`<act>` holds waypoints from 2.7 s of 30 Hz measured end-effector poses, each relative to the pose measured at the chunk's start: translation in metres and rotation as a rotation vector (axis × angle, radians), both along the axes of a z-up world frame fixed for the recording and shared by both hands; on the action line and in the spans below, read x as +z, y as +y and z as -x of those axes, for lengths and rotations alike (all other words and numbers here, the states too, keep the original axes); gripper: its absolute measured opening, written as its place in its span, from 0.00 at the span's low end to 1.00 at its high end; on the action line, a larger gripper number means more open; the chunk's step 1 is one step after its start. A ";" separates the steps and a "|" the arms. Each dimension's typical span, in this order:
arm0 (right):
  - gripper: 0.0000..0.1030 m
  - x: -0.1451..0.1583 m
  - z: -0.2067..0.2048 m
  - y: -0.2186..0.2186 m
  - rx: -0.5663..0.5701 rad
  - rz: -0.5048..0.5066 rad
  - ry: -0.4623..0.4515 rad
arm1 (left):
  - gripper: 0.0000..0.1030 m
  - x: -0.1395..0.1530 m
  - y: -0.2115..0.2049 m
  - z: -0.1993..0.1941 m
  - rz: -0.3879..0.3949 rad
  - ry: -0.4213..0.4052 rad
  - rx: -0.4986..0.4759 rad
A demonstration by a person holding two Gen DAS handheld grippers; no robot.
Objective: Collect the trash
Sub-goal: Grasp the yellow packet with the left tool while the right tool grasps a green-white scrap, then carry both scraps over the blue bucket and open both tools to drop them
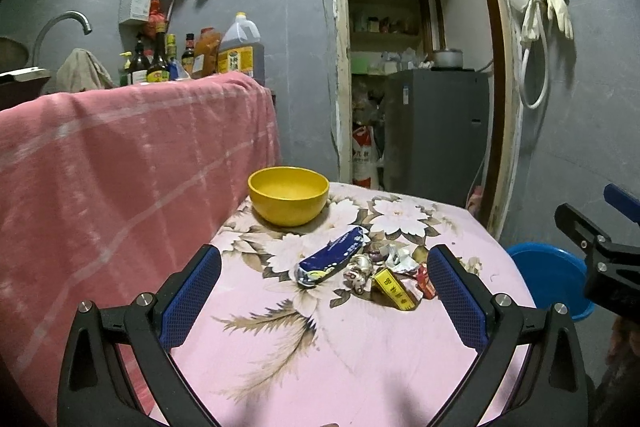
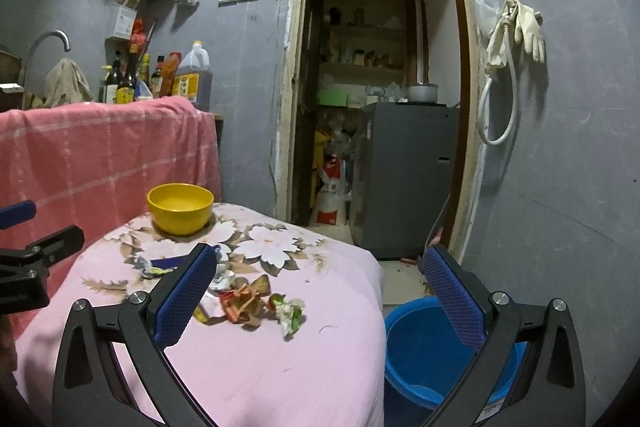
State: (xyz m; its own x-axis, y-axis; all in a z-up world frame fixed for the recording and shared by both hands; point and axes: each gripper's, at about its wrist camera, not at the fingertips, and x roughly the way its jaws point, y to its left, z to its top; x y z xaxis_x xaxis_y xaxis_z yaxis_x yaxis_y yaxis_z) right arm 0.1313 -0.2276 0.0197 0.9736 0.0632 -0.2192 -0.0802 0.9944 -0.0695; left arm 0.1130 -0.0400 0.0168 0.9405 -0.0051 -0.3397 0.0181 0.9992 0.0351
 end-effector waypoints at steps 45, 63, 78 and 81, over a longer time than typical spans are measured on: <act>0.17 -0.099 -0.135 0.007 0.276 -0.094 0.551 | 0.19 -0.064 -0.013 -0.117 0.302 0.498 -0.166; 0.10 -0.080 -0.092 -0.005 0.249 -0.133 0.451 | 0.17 -0.043 -0.017 -0.077 0.305 0.460 -0.234; 0.10 -0.008 -0.039 -0.066 0.123 -0.135 0.101 | 0.17 0.014 -0.103 -0.075 0.215 0.197 -0.421; 0.10 0.005 -0.032 -0.088 0.066 -0.124 0.038 | 0.17 0.022 -0.130 -0.081 0.219 0.154 -0.472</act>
State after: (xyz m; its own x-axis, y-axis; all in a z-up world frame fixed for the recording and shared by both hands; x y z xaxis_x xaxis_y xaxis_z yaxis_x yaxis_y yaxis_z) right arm 0.1633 -0.3155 0.0242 0.9577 0.1553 -0.2422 -0.1455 0.9877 0.0578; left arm 0.1939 -0.1704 0.0389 0.7584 -0.5012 -0.4168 0.4555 0.8648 -0.2112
